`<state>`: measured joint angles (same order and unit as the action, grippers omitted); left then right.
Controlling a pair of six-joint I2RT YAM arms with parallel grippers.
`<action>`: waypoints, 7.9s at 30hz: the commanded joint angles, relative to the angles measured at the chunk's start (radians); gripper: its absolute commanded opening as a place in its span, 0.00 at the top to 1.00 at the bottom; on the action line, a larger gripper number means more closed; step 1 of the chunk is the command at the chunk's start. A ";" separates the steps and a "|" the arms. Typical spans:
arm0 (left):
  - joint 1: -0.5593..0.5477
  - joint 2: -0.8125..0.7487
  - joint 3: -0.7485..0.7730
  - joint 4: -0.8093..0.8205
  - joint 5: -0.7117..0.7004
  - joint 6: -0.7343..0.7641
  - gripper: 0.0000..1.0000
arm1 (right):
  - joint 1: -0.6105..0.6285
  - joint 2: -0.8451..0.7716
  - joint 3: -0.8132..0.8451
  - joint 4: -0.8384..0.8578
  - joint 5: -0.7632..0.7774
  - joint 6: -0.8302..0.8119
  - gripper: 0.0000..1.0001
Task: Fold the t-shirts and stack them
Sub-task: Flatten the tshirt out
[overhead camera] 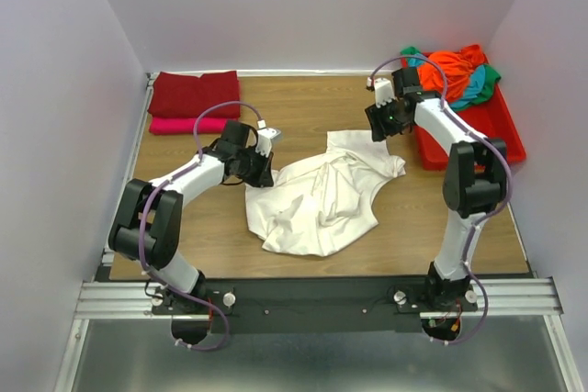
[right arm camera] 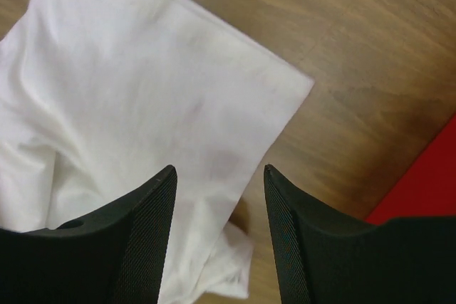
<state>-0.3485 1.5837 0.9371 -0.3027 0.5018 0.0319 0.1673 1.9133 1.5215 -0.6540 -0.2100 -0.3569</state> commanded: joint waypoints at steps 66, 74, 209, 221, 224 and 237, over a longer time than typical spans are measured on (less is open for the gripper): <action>-0.190 0.064 0.362 0.077 0.011 -0.116 1.00 | -0.057 0.199 0.419 0.020 0.026 -0.002 0.99; -0.175 -0.264 0.282 0.031 -0.307 -0.147 1.00 | -0.057 0.119 0.405 0.017 -0.066 0.019 0.99; -0.385 -0.961 0.404 0.284 -0.838 0.589 1.00 | -0.098 -0.579 0.601 0.146 0.021 -0.117 0.99; -0.382 -0.875 0.684 0.338 -0.393 0.548 1.00 | -0.120 -0.533 1.049 0.206 -0.068 0.025 0.99; -0.377 -0.852 0.718 0.362 -0.310 0.521 1.00 | -0.120 -0.545 1.108 0.250 -0.028 0.026 0.99; -0.372 -0.897 0.471 0.317 -0.764 0.297 1.00 | -0.120 -0.479 0.804 0.272 -0.130 0.071 0.99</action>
<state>-0.7258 0.6861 1.4792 0.0753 0.0021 0.4820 0.0570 1.3418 2.4401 -0.3611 -0.2836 -0.3325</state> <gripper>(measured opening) 0.009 0.012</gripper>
